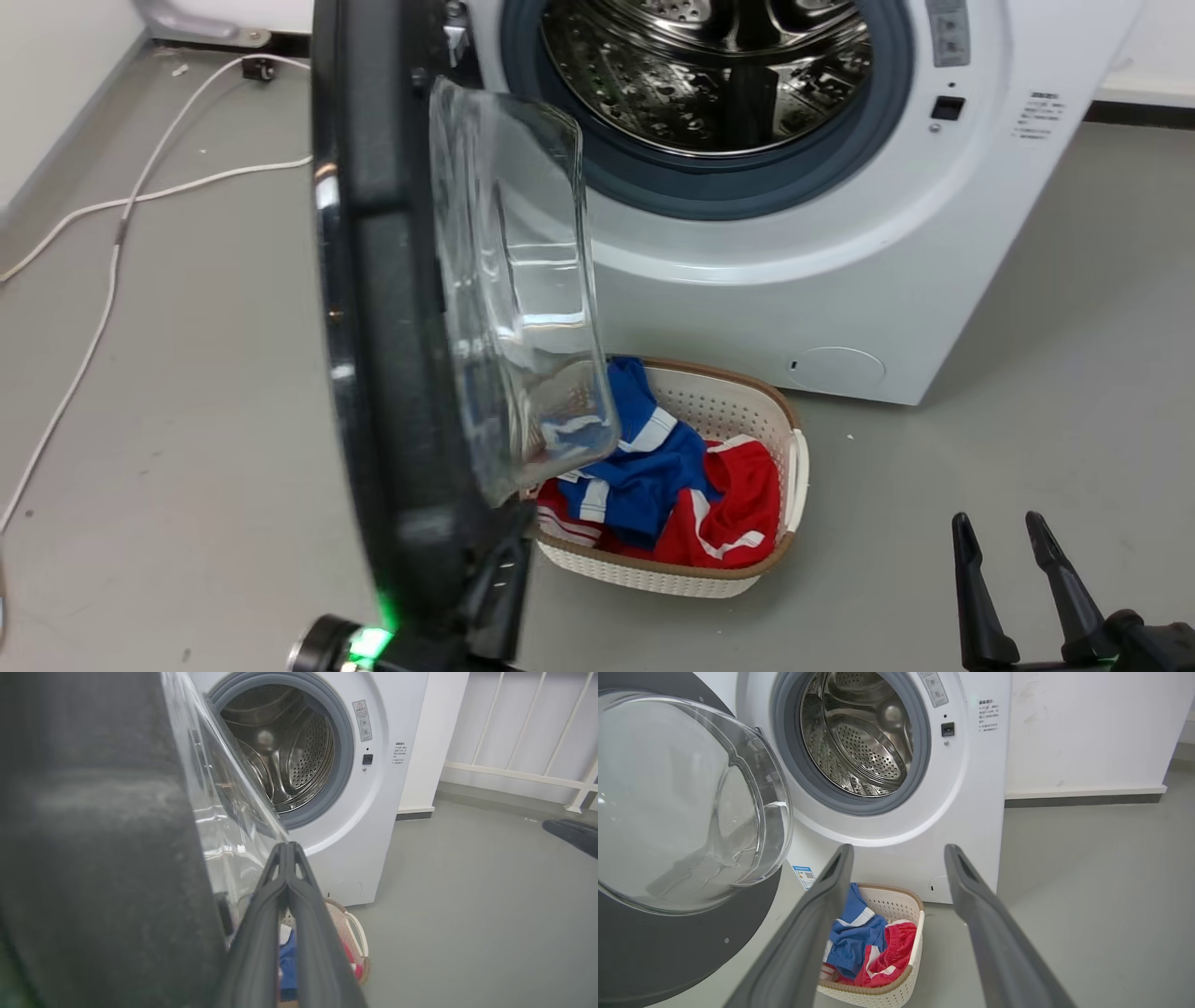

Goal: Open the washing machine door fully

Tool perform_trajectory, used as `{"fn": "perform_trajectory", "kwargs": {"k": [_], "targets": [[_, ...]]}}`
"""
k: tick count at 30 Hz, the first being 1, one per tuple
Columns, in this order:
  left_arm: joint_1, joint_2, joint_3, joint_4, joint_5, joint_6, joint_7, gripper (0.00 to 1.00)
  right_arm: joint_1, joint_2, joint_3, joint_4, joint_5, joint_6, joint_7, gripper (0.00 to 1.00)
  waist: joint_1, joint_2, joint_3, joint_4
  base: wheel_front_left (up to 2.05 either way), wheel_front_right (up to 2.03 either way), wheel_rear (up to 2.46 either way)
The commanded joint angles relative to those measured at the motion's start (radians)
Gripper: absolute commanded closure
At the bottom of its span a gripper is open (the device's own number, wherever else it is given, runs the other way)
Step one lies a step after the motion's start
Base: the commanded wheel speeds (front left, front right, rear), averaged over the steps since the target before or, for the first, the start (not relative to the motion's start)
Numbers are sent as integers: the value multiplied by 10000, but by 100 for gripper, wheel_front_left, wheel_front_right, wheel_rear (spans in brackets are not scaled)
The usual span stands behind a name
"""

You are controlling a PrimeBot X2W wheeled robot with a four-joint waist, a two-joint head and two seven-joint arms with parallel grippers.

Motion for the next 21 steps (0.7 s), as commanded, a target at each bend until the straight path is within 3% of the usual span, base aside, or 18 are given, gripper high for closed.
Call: {"fn": "perform_trajectory", "kwargs": {"k": [1,12,21], "targets": [[0,194,503,-1,-71,224,50,100,75,17,-24,17,-48,-2,-18,0,0,0,-25,181,0,0,0],[679,424,1979,-328,-365,615,40,100,83,17,-38,0,-107,-2,-18,0,0,0,48,553,0,0,0],[380,853,3509,-299,-724,646,22,100,-106,17,-24,-72,-234,-2,-18,0,0,0,282,559,0,0,0]]}}
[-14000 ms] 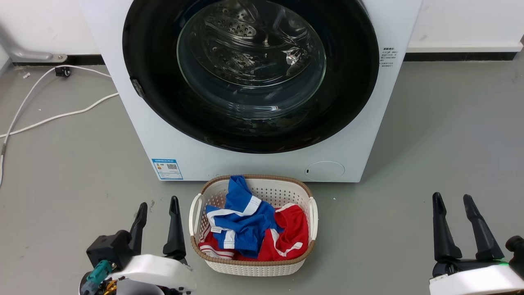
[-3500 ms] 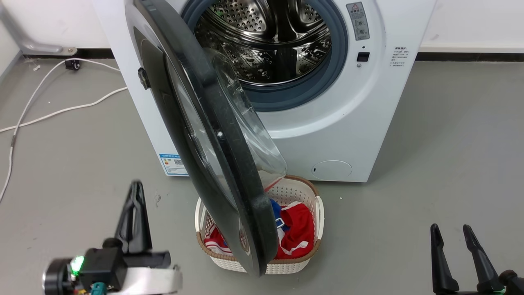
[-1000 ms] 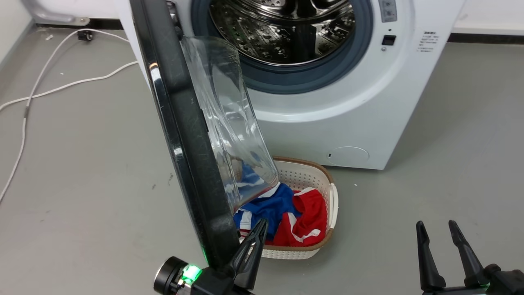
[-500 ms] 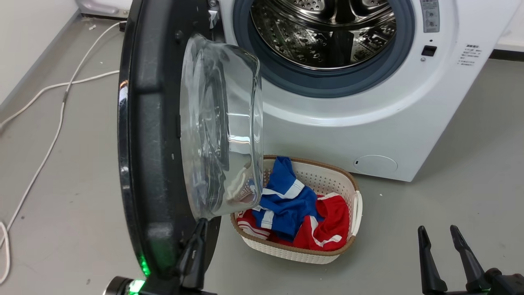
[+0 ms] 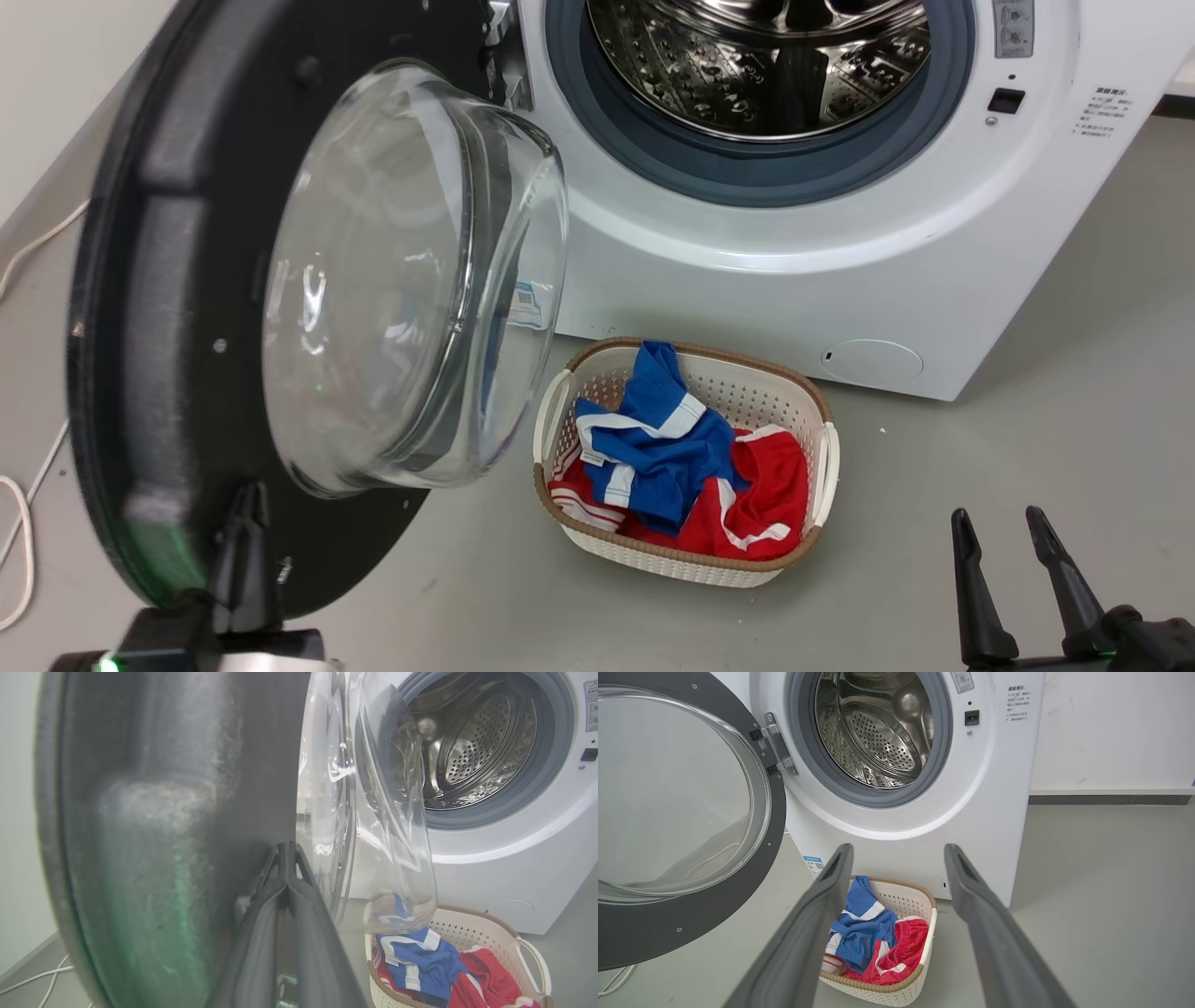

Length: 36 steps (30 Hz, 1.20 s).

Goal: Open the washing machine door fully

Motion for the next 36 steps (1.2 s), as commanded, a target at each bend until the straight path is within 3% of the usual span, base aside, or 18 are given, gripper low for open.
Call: {"fn": "perform_trajectory", "kwargs": {"k": [1,18,36], "targets": [[-170,73,173,-4,-19,17,-23,100,-130,17,0,-38,-83,-2,-20,0,0,0,51,-24,0,0,0],[-1214,825,2642,1436,-884,-108,-15,100,-471,17,-56,-297,-466,-2,-20,0,0,0,808,-336,0,0,0],[-3423,2432,3746,4461,-1858,-718,4,100,-965,17,-115,-353,-734,-2,-20,0,0,0,1636,-690,0,0,0]]}}
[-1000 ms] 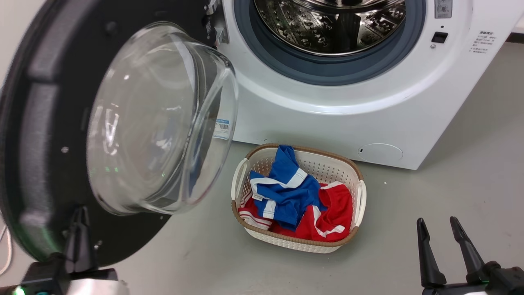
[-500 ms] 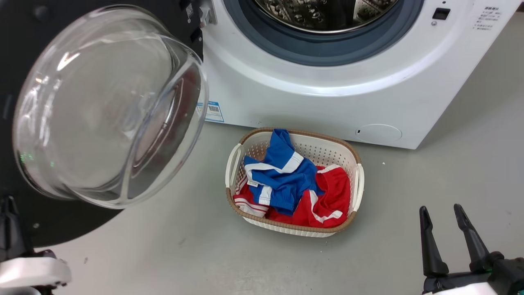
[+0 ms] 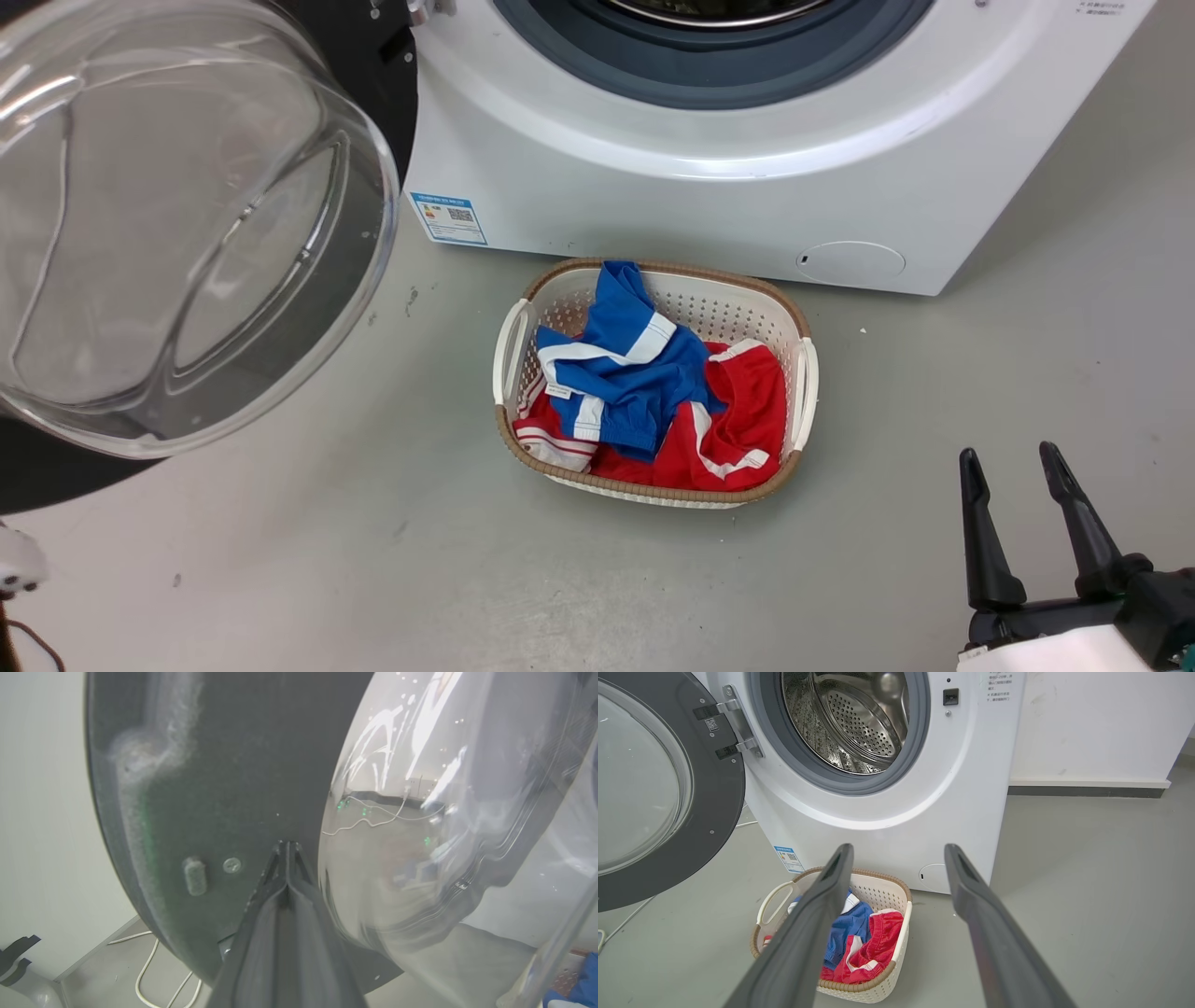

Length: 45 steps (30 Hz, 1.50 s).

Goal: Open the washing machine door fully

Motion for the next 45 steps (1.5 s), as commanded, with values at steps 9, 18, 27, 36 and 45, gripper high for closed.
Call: {"fn": "perform_trajectory", "kwargs": {"k": [9,18,27,36,45], "targets": [[-1195,715,282,1956,-210,-264,-17,100,-252,17,-18,4,-84,-2,-18,0,-1,0,195,-135,0,0,0],[-1567,787,649,3127,144,-758,-23,100,-175,17,19,160,30,-2,-20,0,-1,0,-189,-315,0,0,0],[-701,141,1055,1316,1185,-1184,-23,100,83,17,-96,135,158,-2,-18,0,-1,0,-1140,-417,0,0,0],[26,-564,880,-1267,2006,-1467,-23,100,394,17,-203,-9,174,-2,-18,0,-1,0,-1840,-499,0,0,0],[958,-1919,-788,-3791,2930,-1372,-25,0,623,17,-158,-102,232,-2,-18,0,-1,0,-2230,-735,0,0,0]]}}
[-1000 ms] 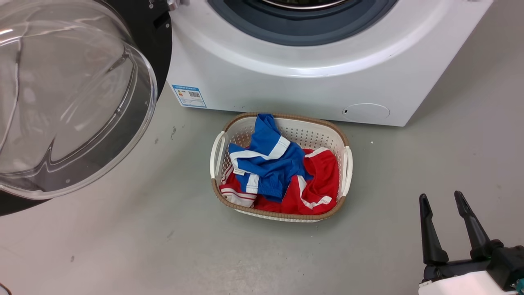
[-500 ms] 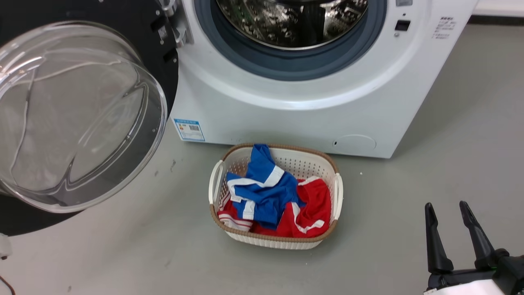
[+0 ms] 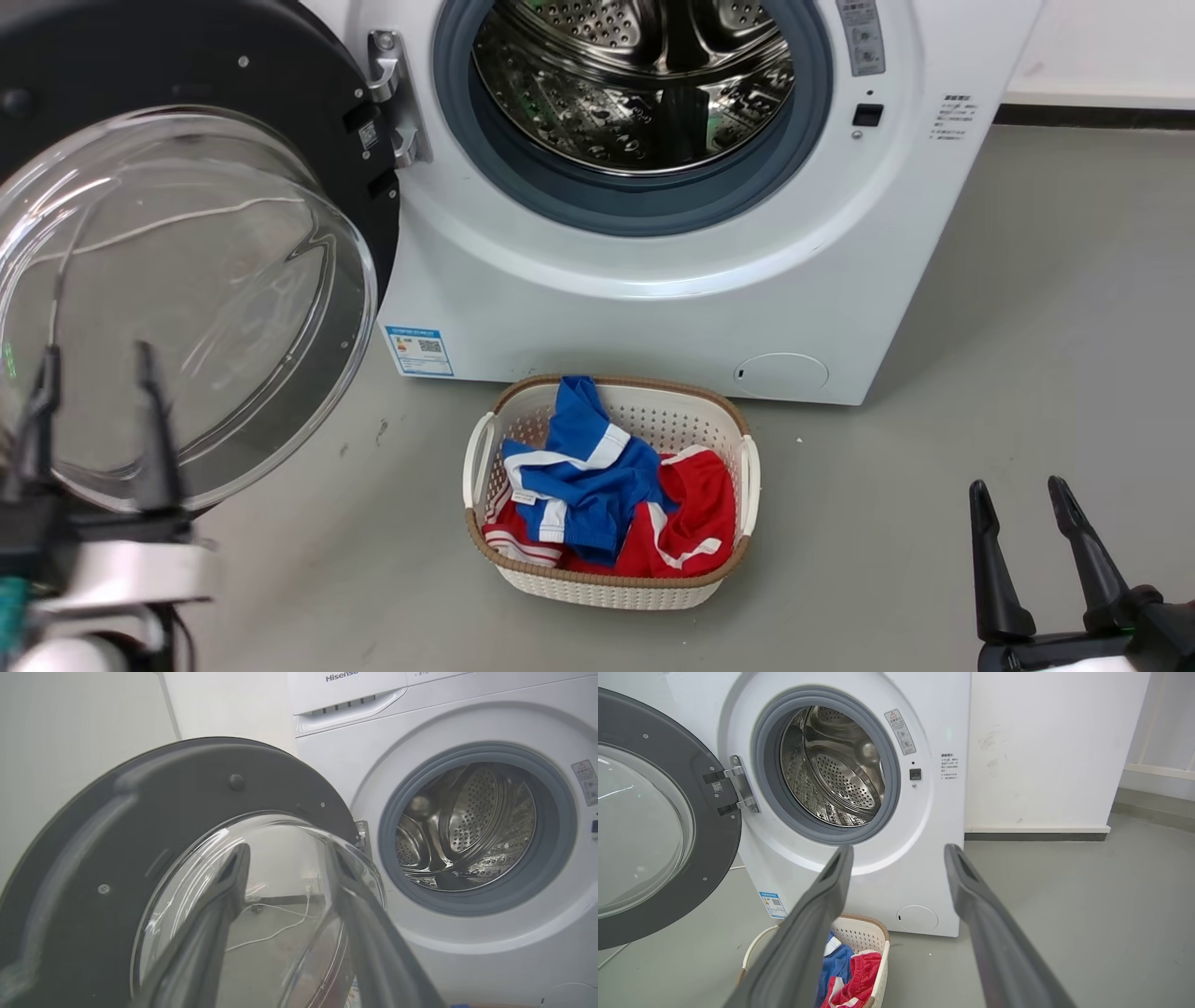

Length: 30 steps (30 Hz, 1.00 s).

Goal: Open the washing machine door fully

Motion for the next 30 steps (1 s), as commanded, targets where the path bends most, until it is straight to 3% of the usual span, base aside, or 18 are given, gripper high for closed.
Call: {"fn": "perform_trajectory", "kwargs": {"k": [1,12,30], "targets": [[223,-167,-165,-162,108,73,-16,0,99,17,3,-46,22,-2,-20,0,1,-1,-60,-73,0,0,0],[1244,-1222,-1623,-625,358,274,206,0,142,17,-12,-543,-30,-2,-18,0,1,-1,-250,-501,0,0,0],[1848,-1599,-2517,914,130,712,-31,0,532,17,56,-452,125,-2,-18,0,1,-1,-344,-664,0,0,0]]}}
